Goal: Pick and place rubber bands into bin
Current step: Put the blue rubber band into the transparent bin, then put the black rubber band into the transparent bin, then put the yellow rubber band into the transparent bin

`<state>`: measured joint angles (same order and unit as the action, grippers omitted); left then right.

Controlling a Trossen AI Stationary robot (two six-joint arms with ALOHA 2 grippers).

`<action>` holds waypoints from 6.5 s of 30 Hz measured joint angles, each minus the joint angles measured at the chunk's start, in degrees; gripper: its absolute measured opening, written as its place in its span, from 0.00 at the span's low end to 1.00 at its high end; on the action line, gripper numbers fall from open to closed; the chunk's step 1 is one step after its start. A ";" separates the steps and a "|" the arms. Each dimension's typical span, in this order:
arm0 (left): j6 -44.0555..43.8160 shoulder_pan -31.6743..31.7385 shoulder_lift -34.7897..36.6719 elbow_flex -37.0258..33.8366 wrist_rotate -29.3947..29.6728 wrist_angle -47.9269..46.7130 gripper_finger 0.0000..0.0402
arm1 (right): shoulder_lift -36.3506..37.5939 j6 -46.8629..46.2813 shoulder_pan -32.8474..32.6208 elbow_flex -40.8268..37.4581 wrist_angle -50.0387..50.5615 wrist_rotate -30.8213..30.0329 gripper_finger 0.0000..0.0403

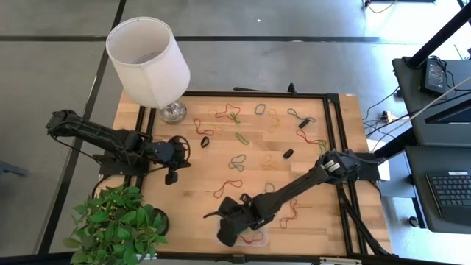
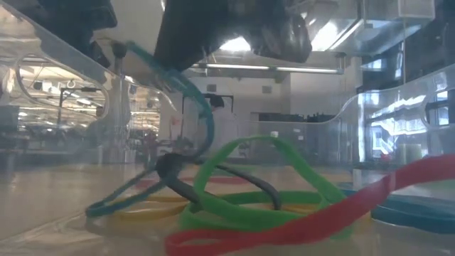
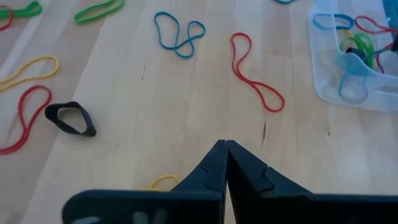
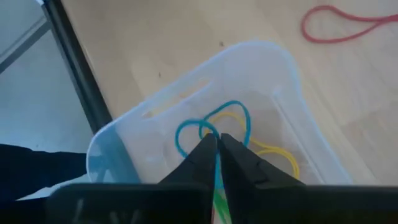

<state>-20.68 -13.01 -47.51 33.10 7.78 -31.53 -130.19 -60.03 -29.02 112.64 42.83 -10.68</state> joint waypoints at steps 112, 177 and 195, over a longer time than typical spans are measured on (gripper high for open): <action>6.93 32.54 -55.55 26.64 -3.47 -8.69 0.27 | 81.85 18.35 25.53 -90.55 -36.92 2.58 0.01; 12.26 -9.65 -80.03 79.71 -5.38 -9.64 0.25 | 81.83 30.34 25.42 -90.55 -29.40 12.44 0.01; 9.63 -8.60 -75.84 79.60 -4.25 -18.29 0.23 | 81.83 30.47 25.42 -90.55 -29.13 12.44 0.01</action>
<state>-11.05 -21.61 -123.35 112.71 3.53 -49.82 -48.36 -29.56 -3.60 22.09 13.70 1.76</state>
